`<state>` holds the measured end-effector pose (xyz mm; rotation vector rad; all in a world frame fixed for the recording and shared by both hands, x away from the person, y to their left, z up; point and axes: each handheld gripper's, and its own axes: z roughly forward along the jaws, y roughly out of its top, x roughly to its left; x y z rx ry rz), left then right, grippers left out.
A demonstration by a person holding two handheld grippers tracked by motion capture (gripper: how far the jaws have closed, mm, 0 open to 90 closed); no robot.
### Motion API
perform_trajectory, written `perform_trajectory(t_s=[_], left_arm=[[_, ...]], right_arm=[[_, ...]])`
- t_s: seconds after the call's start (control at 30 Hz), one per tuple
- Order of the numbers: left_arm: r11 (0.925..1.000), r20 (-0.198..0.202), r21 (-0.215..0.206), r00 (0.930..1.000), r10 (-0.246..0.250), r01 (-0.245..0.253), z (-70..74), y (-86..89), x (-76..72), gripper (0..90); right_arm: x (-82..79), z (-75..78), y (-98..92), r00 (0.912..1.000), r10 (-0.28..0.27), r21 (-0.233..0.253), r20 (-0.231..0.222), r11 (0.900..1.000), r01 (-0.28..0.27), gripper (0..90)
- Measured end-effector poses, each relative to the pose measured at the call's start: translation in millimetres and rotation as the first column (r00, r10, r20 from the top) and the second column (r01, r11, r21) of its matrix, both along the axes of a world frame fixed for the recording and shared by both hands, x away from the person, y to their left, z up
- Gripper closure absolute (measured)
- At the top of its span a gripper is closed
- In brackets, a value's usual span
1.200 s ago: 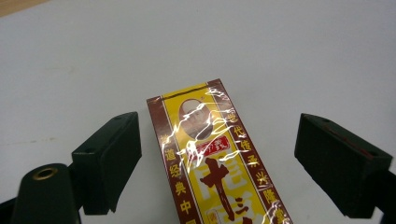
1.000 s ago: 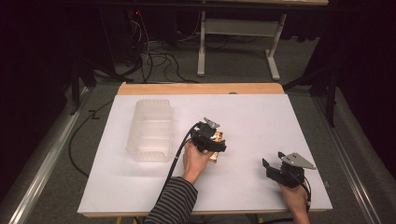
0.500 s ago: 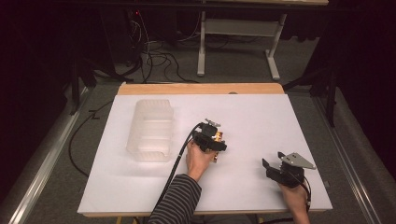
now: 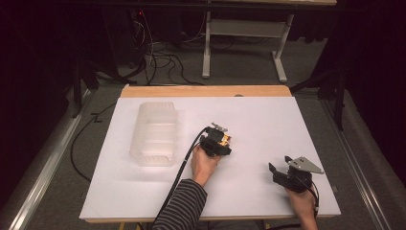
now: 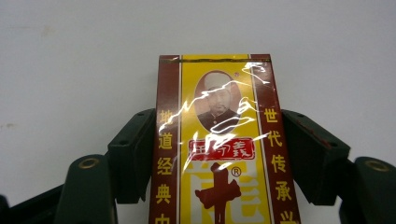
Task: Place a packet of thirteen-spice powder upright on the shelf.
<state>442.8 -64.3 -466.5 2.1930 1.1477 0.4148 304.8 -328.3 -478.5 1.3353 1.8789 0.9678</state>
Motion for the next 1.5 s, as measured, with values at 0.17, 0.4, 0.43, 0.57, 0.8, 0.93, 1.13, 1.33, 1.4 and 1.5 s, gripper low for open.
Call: perform_trajectory(t_s=[0.17, 0.4, 0.43, 0.57, 0.8, 0.93, 1.13, 1.33, 1.4, 1.5], left_arm=[[1.0, 0.006, 0.007, 1.0, -0.005, 0.004, 1.4, 0.4, -1.2, 32.6], [0.9996, 0.037, -0.004, 0.9989, -0.028, 0.028, 12.2, 4.7, -7.6, 32.8], [0.9995, 0.041, -0.008, 0.9987, -0.031, 0.031, 14.2, 5.2, -8.8, 32.8], [0.9988, 0.06, -0.024, 0.9974, -0.04, 0.042, 21.8, 7.6, -12.8, 32.7], [0.9979, 0.082, -0.037, 0.9954, -0.05, 0.053, 32.1, 13.7, -17.7, 32.7], [0.9976, 0.1, -0.034, 0.9934, -0.056, 0.06, 37.9, 17.4, -21.4, 32.6], [0.9975, 0.137, -0.041, 0.9892, -0.052, 0.058, 47.9, 24.0, -26.7, 32.7], [0.9978, 0.168, -0.047, 0.9851, -0.039, 0.047, 60.0, 35.1, -31.1, 32.7], [0.9976, 0.176, -0.054, 0.9839, -0.033, 0.043, 63.7, 39.6, -31.7, 32.7], [0.9972, 0.185, -0.065, 0.9825, -0.023, 0.036, 68.2, 46.3, -32.4, 32.7]], right_arm=[[0.2, 0.0, -0.5, 1.0, 0.001, 0.001, 0.001, 1.0, -0.001, 31.1], [0.4, -0.1, 0.3, 1.0, -0.002, -0.001, -0.005, 1.0, 0.002, 31.1], [0.4, -0.1, 0.4, 1.0, -0.003, -0.001, -0.005, 1.0, 0.003, 31.1], [0.3, -0.1, 0.4, 1.0, -0.003, -0.001, -0.004, 1.0, 0.003, 31.1], [0.8, -0.2, 0.7, 1.0, -0.002, -0.007, -0.009, 1.0, 0.002, 31.1], [0.6, -0.1, 0.8, 0.9999, 0.0, -0.009, -0.011, 1.0, 0.0, 31.1], [0.9, -0.1, 0.6, 1.0, -0.002, -0.006, -0.009, 1.0, 0.002, 31.1], [0.7, -0.1, 0.6, 1.0, -0.001, -0.003, -0.008, 1.0, 0.001, 31.1], [0.6, 0.0, 0.4, 1.0, -0.001, -0.005, -0.007, 1.0, 0.001, 31.1], [0.6, -0.1, 0.2, 1.0, -0.002, -0.005, -0.001, 1.0, 0.002, 31.1]])
